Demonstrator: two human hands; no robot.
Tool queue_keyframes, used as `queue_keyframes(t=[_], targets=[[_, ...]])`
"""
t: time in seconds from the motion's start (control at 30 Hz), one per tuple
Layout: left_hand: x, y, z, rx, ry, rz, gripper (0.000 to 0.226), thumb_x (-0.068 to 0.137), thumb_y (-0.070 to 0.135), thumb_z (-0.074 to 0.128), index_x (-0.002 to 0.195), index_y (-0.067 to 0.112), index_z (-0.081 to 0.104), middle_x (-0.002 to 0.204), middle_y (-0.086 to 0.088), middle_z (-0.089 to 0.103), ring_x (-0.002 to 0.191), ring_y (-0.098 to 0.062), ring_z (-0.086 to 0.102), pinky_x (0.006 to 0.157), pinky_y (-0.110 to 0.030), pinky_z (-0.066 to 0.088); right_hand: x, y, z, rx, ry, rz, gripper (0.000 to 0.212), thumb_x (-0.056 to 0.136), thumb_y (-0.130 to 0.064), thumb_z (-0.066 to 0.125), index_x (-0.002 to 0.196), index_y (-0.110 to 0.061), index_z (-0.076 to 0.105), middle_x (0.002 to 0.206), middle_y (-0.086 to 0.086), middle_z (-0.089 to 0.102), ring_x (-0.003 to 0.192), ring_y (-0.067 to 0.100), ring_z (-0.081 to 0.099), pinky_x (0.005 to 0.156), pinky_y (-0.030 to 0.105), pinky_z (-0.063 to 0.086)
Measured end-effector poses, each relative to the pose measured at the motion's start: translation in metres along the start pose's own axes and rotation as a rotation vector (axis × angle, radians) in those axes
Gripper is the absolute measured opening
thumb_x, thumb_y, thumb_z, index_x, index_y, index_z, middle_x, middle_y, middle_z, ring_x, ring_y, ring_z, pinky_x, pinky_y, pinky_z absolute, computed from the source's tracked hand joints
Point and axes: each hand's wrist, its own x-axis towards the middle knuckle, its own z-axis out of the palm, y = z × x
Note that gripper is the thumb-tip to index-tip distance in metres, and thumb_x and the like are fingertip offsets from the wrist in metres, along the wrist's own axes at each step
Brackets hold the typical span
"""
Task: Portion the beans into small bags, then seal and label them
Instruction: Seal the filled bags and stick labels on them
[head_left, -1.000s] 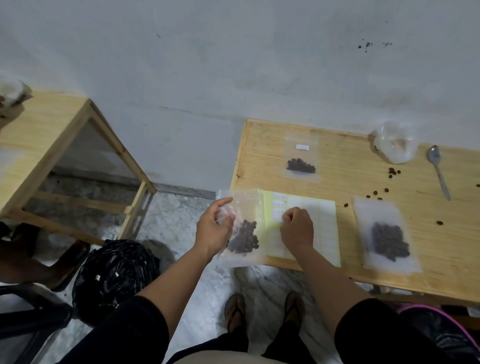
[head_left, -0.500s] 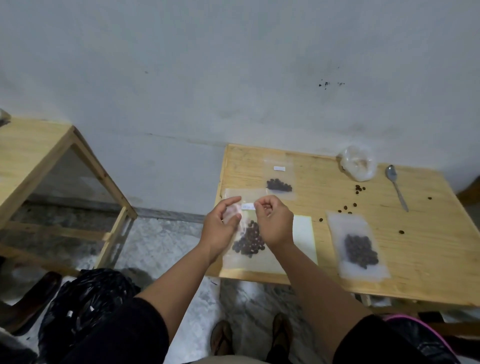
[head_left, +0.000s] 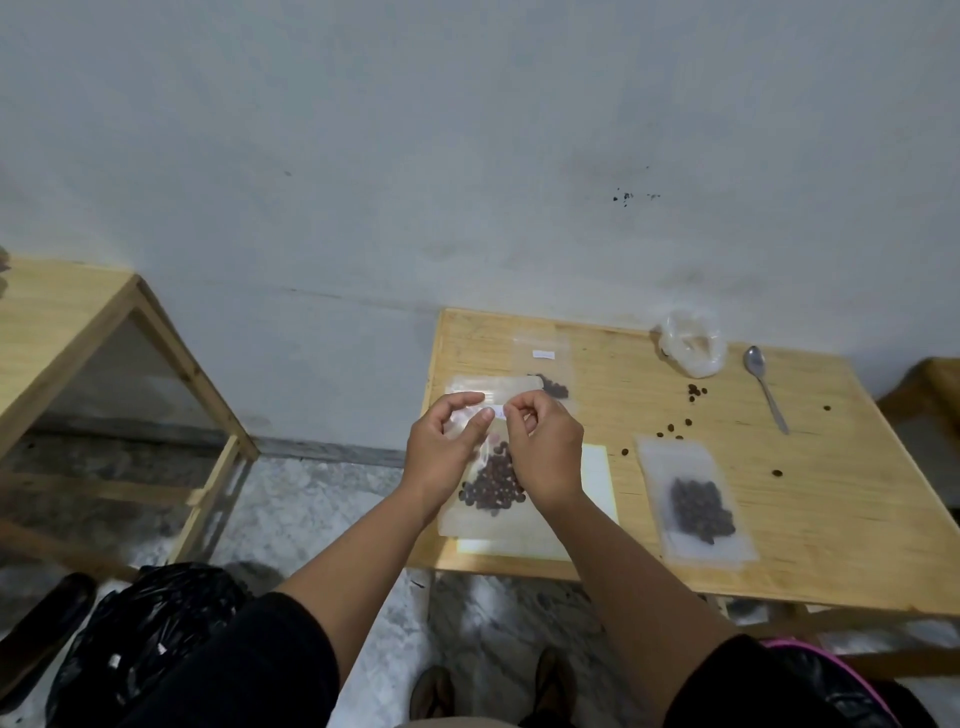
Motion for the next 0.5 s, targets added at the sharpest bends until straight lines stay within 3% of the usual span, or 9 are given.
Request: queue_keyframes(t=[0.03, 0.13, 0.23, 0.33, 0.43, 0.5], targets=[[0.001, 0.000, 0.002, 0.007, 0.010, 0.007, 0.013, 0.083, 0.033, 0.071, 0.095, 0.038, 0.068, 0.110, 0.016, 0.065, 0.114, -0.013, 0.056, 0.090, -0.035, 0.052, 0.001, 0.000, -0.001, -0.006, 0.001, -0.004, 0.009, 0.089, -0.014, 0.058, 0.084, -0.010, 0.064, 0.074, -0.005, 0.056, 0.068, 0.011, 0.050, 0.067, 0.022, 0.039], [0.003, 0.004, 0.008, 0.024, 0.036, 0.018, 0.013, 0.086, 0.023, 0.068, 0.092, 0.035, 0.067, 0.108, 0.013, 0.065, 0.105, -0.003, 0.058, 0.086, -0.023, 0.050, 0.003, 0.002, -0.005, -0.020, 0.011, -0.020, 0.009, 0.089, -0.013, 0.057, 0.083, -0.010, 0.064, 0.075, -0.005, 0.056, 0.068, 0.011, 0.049, 0.067, 0.022, 0.038], [0.008, 0.005, 0.013, 0.054, 0.043, 0.021, 0.016, 0.086, 0.022, 0.067, 0.089, 0.037, 0.068, 0.102, 0.021, 0.066, 0.109, -0.012, 0.058, 0.096, -0.037, 0.048, 0.006, 0.005, -0.008, -0.022, 0.025, -0.048, 0.002, 0.087, -0.012, 0.060, 0.087, -0.012, 0.062, 0.085, -0.004, 0.056, 0.076, 0.011, 0.051, 0.071, 0.023, 0.040], [0.013, 0.006, 0.021, 0.056, 0.062, -0.006, 0.015, 0.085, 0.022, 0.067, 0.089, 0.037, 0.068, 0.101, 0.021, 0.065, 0.108, -0.015, 0.059, 0.095, -0.044, 0.049, 0.009, 0.010, -0.010, -0.028, 0.099, -0.029, 0.018, 0.080, -0.014, 0.068, 0.095, -0.019, 0.060, 0.105, -0.006, 0.045, 0.098, 0.009, 0.047, 0.084, 0.022, 0.042], [0.020, 0.009, 0.030, 0.035, 0.073, -0.013, 0.015, 0.085, 0.022, 0.067, 0.090, 0.036, 0.068, 0.102, 0.018, 0.065, 0.106, -0.015, 0.060, 0.095, -0.043, 0.050, 0.016, 0.016, -0.015, 0.061, 0.092, 0.001, 0.018, 0.077, -0.013, 0.073, 0.090, -0.022, 0.064, 0.114, -0.008, 0.040, 0.109, 0.004, 0.040, 0.093, 0.009, 0.031], [0.025, 0.009, 0.037, 0.035, 0.067, -0.015, 0.016, 0.085, 0.020, 0.067, 0.090, 0.035, 0.068, 0.101, 0.018, 0.065, 0.104, -0.012, 0.061, 0.093, -0.039, 0.051, 0.023, 0.018, -0.018, 0.203, -0.005, 0.083, 0.012, 0.077, -0.017, 0.073, 0.085, -0.023, 0.067, 0.117, -0.006, 0.048, 0.110, 0.002, 0.045, 0.088, -0.002, 0.027]])
